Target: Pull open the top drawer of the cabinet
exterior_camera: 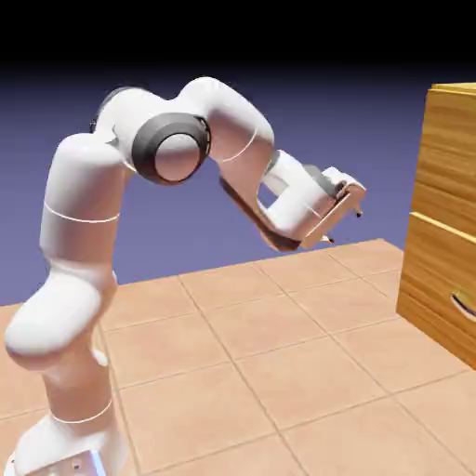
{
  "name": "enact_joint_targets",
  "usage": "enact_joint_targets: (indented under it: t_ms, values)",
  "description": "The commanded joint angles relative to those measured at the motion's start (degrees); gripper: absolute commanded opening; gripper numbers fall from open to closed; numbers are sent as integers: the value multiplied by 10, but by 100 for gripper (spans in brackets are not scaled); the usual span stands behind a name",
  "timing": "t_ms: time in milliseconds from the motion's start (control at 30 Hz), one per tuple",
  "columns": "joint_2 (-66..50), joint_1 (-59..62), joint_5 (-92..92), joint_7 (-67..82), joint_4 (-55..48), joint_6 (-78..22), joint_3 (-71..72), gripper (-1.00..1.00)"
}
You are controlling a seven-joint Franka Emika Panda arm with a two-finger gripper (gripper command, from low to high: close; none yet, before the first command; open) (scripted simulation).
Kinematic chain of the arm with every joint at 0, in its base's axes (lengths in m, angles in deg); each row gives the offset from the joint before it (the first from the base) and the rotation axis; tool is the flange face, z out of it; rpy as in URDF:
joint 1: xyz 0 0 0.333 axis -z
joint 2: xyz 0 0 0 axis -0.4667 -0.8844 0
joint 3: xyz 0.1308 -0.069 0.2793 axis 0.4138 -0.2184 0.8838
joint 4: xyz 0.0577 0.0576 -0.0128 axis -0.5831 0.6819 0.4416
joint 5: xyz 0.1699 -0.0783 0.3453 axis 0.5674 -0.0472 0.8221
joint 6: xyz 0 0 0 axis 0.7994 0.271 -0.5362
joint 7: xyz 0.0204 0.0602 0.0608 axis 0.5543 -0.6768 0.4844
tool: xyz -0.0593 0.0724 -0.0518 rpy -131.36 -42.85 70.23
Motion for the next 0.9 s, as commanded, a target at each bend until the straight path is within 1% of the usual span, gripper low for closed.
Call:
enact_joint_targets:
  t_ms: [0,867]
  values:
    - [-14,9,-25,-3,-13,-1,12,100]
    - [-381,245,-670,-70,-353,-37,324,100]
